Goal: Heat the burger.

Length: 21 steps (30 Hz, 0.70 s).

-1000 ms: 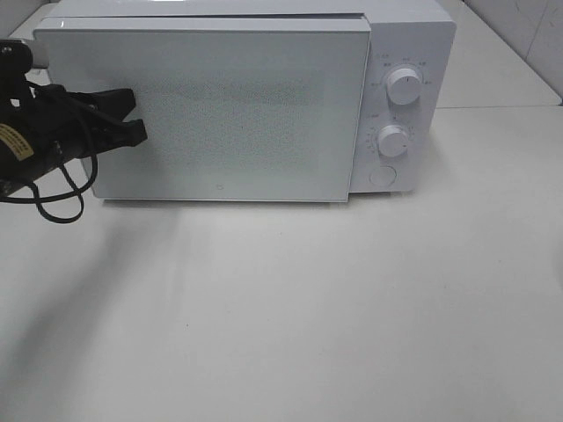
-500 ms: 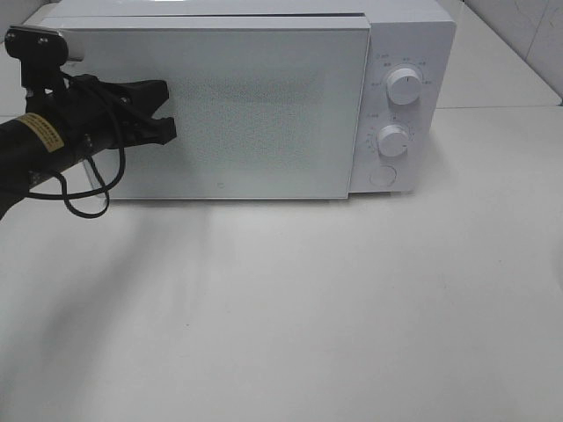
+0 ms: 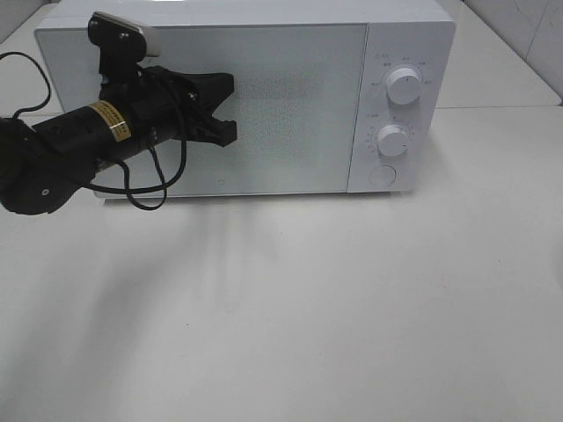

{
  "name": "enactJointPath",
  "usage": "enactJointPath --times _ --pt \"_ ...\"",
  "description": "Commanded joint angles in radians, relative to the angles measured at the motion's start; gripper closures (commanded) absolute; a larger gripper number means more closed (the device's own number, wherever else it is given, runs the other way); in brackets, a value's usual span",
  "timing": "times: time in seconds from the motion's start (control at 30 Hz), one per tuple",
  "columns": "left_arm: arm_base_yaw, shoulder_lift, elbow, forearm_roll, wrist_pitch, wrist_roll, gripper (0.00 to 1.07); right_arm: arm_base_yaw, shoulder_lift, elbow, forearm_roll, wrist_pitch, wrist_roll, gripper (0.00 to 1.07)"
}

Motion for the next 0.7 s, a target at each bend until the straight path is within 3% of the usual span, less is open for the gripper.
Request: enactJointPath --times 0.03,0.5,0.7 --pt "0.036 0.016 -0.087 -0.327 0.086 -0.007 1.07 -0.005 -0.026 0.006 0.000 -0.007 0.003 0.65" --pt "-0.055 0.026 -0.122 -0.326 0.103 -0.001 1.07 -0.005 -0.026 0.006 0.000 -0.007 0.003 0.65" --pt "-0.112 -0.031 -0.111 -0.328 0.201 0.095 1.07 -0.005 -0.026 0.006 0.000 -0.007 0.003 0.65"
